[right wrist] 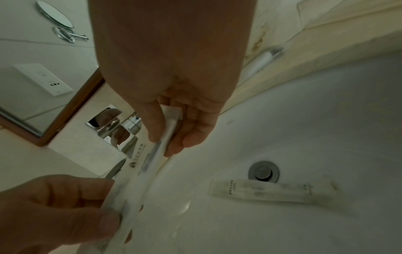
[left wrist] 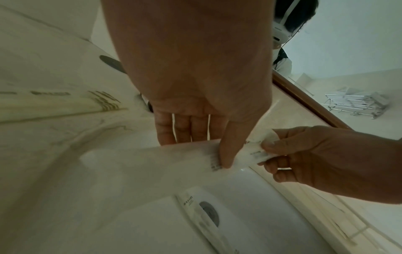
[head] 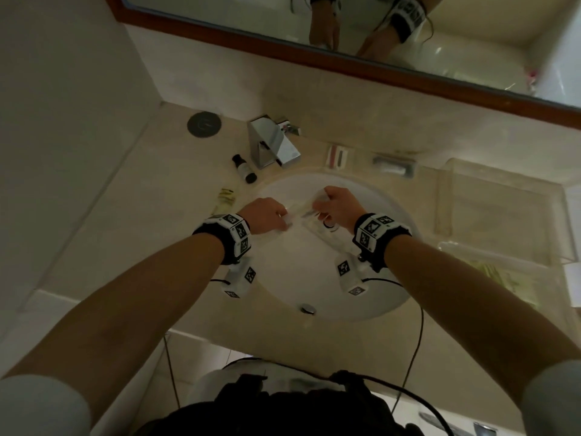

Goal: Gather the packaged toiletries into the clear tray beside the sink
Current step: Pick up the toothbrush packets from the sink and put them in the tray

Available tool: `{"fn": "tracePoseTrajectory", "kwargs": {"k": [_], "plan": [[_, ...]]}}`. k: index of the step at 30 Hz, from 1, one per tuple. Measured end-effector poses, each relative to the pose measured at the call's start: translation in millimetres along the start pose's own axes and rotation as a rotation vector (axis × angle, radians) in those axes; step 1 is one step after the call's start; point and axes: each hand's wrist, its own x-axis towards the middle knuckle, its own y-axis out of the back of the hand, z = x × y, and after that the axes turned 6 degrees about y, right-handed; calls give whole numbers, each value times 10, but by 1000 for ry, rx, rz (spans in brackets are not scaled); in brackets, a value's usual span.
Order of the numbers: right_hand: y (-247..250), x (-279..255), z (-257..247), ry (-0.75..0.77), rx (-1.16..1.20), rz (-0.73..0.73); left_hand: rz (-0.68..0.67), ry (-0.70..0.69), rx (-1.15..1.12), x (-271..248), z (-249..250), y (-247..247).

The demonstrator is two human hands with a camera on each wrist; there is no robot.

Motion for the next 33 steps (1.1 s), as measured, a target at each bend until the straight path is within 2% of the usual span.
{"fn": "tracePoseTrajectory", "kwargs": {"k": [7,16,23,33], "plan": [[122,95,184,-89,57,49,-22,22,7,174,169,-56],[148,157,512,-296,-79,95,-17,161,11,388,83,-197],[112,303,708,-339,-381,-19,0,240,-56,627,20,-258],[-43,557,1027,-419,-515,-152,-38,300,-61,837,-48,-322]]}}
